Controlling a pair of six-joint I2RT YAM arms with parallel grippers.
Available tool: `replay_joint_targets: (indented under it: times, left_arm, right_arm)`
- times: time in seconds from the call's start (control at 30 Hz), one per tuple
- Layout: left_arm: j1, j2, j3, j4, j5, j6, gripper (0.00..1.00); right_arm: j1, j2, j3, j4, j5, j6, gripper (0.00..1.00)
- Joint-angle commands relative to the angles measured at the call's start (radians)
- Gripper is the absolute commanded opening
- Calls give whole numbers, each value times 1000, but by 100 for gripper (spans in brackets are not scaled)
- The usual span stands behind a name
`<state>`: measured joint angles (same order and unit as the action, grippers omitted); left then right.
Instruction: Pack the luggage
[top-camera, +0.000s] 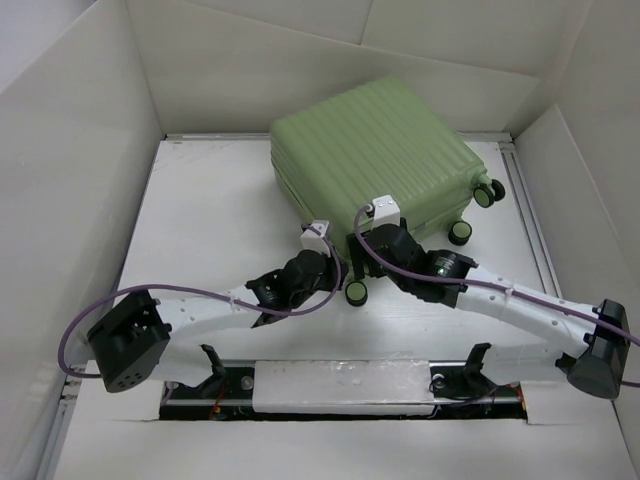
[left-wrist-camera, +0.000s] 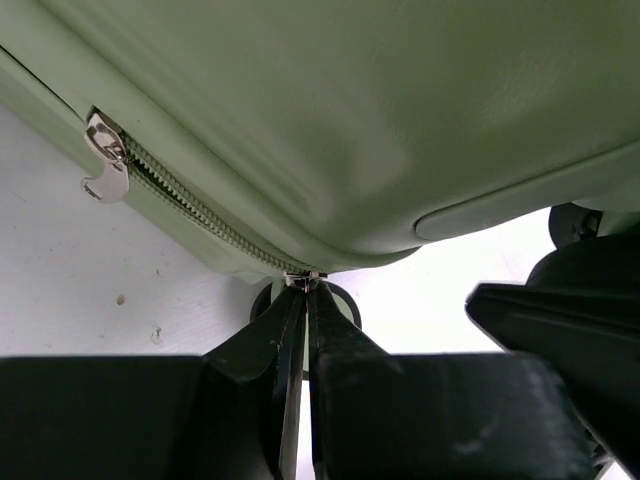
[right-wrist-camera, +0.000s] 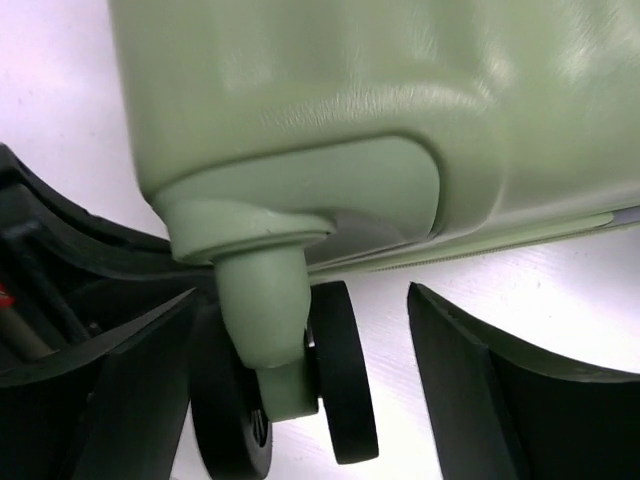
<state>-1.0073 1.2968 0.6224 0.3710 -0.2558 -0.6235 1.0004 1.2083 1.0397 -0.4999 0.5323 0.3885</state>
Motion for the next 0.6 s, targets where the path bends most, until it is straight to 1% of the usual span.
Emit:
replay_joint_targets:
  times: [0.0,0.03,0.1,0.17,0.23,0.27,0.37,0.47,0.53,0.57]
  left_arm:
    - [7,-25,39,6,-69,21,0]
    - [16,-25,30,6,-69,21,0]
    - [16,-40,17,-18,-79,21,0]
    - [42,-76,2,-18,-88,21,0]
    - [52,-94,-19,-29,-88,21,0]
    - [52,-106,-20,-40,-106,21,0]
    - [52,-116,-20,-96,-160,21,0]
    - [67,-125,-20,-145,-212,21,0]
    - [97,-125,-20,-158,-212,10,0]
    - [120,-125,-20,-158,-188,1,0]
  right_arm:
    - [-25,-19,-21,60,-22,0,83]
    - [-25,-19,-21,60,-34,0,74]
    - [-43,-19,-30,60,-47,-14,66]
    - [-43,-19,-30,60,-58,-23,57]
    - [-62,-29,-40,60,-69,-23,45]
    - [-62,-38,-40,60,-69,-23,35]
    - [-62,-82,-64,60,-69,-23,21]
    - [-62,-128,-95,69,-78,-23,19]
    - [-62,-165,-109,81,-92,-34,18]
    - [-62,-174,-119,81,-110,-34,18]
